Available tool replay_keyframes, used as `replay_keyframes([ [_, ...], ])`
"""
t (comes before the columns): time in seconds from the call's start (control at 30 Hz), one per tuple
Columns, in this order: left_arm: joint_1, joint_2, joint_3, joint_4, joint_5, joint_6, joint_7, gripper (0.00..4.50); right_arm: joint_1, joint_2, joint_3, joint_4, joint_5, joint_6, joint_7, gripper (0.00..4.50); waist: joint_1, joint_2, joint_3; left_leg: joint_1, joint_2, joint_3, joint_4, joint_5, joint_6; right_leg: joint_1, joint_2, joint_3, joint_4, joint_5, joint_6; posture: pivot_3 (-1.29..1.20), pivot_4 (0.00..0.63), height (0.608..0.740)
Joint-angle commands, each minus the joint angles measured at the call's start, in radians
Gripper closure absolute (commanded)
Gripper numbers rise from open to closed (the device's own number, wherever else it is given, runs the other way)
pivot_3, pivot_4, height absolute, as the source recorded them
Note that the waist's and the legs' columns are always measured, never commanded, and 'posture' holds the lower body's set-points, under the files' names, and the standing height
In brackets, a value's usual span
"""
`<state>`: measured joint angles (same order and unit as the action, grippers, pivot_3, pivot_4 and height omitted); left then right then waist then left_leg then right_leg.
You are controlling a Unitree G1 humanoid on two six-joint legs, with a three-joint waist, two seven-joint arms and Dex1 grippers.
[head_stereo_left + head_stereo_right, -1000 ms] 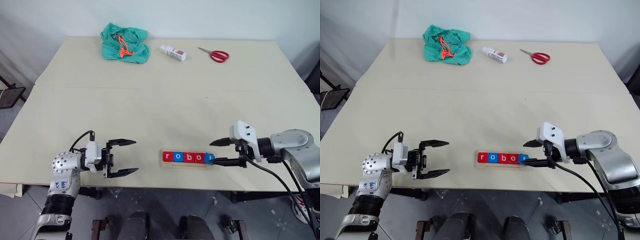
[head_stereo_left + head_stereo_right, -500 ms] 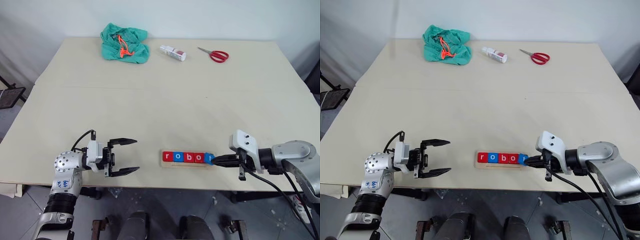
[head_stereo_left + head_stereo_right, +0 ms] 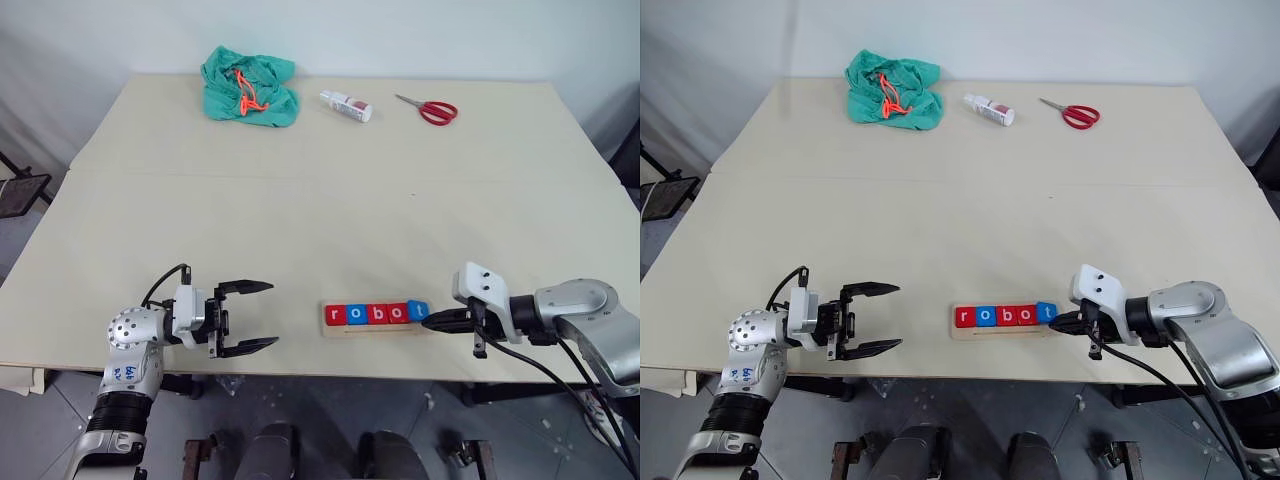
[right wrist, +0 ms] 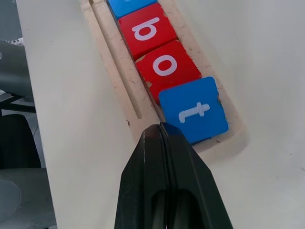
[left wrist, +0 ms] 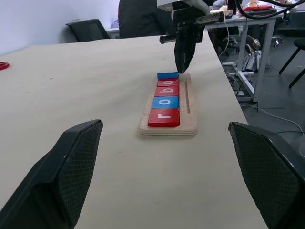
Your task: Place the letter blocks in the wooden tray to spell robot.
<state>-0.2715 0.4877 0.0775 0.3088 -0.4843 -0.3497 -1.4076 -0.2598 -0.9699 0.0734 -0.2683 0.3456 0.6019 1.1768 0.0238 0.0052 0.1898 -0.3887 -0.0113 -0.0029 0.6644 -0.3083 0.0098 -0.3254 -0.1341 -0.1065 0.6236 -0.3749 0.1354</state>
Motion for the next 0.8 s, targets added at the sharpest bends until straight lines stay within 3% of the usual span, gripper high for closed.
replay_keyframes([
  [0.03,0.007,0.007,0.009,-0.035,-0.004,-0.006,0.007,0.0,-0.003,-0.024,-0.058,-0.059,0.051,0.009,0.021,4.49,0.0,0.0,0.0,0.0,0.0,0.0,0.0,0.0,0.0,0.0,0.0,0.0,0.0,0.0,0.0,0.0,0.15,0.74],
  [0.23,-0.002,0.003,0.005,-0.031,-0.002,-0.005,0.009,0.0,-0.045,0.015,-0.076,-0.079,0.11,0.068,-0.02,4.49,0.0,0.0,0.0,0.0,0.0,0.0,0.0,0.0,0.0,0.0,0.0,0.0,0.0,0.0,0.0,0.0,0.15,0.74],
  [0.8,0.003,0.011,0.008,-0.043,-0.005,-0.001,0.01,0.0,-0.063,0.074,0.006,0.039,0.022,-0.022,-0.063,4.49,0.0,0.0,0.0,0.0,0.0,0.0,0.0,0.0,0.0,0.0,0.0,0.0,0.0,0.0,0.0,0.0,0.15,0.74],
])
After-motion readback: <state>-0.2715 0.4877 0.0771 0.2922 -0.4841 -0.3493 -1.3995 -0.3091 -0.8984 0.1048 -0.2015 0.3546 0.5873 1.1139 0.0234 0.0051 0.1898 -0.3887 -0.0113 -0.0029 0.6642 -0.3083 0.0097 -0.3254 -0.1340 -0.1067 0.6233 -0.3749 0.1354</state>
